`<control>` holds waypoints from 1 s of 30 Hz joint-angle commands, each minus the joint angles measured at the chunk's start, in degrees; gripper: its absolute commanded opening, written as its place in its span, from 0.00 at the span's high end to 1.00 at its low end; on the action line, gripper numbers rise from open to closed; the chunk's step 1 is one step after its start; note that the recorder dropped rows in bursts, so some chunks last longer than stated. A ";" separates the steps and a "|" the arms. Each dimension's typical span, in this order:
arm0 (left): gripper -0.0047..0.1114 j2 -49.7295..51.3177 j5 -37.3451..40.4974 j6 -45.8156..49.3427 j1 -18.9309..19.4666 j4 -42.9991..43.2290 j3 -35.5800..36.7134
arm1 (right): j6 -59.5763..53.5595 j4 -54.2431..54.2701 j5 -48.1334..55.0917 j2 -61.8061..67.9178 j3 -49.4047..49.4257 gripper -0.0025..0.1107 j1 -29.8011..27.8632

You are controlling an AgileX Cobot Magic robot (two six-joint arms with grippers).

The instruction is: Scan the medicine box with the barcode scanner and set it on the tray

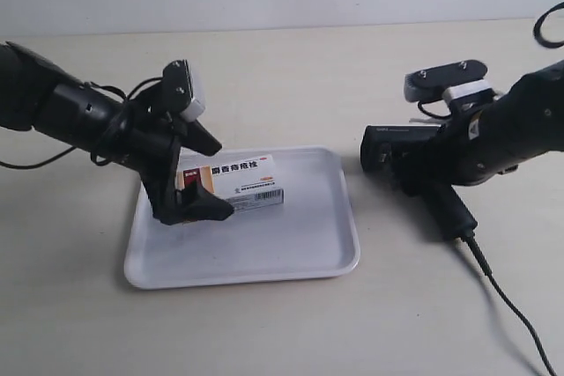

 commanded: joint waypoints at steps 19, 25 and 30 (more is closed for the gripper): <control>0.91 -57.10 -10.59 -5.32 -0.30 -27.75 30.35 | 2.25 2.80 -7.53 -71.71 25.20 0.98 0.18; 0.91 -71.73 -11.67 -7.46 -0.30 -27.75 41.30 | 2.36 2.80 -7.07 -79.93 26.09 0.98 0.18; 0.91 -78.94 -6.84 -7.46 -0.30 -27.75 46.50 | 2.36 2.80 -7.07 -82.80 26.09 0.98 0.18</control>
